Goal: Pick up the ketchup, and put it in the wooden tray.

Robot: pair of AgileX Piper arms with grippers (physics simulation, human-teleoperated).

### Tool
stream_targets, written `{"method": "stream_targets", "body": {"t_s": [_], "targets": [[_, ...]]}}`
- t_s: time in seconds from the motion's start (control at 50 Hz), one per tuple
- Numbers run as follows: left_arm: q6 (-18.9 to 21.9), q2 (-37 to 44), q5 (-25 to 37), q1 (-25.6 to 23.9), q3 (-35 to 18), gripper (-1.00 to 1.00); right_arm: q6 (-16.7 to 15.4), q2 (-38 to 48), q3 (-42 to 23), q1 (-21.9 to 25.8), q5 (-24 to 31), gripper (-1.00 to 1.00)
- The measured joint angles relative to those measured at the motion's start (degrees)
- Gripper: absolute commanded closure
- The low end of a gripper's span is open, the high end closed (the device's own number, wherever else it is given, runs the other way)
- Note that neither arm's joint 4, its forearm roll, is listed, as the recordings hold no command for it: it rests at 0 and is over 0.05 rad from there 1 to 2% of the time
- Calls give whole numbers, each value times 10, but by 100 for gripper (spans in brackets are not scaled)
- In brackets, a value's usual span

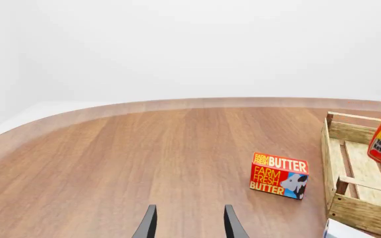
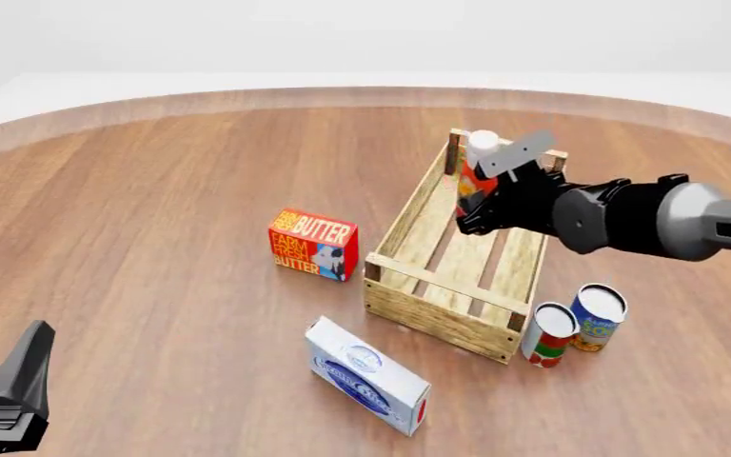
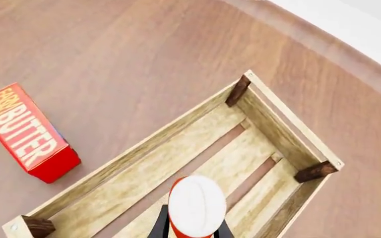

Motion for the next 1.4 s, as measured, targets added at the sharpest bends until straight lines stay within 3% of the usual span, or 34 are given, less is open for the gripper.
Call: {"method": "stream_targets", "body": {"t_s": [1.4], "targets": [[0, 0, 0, 0, 0, -100, -2, 82, 31, -2, -69, 100]]}}
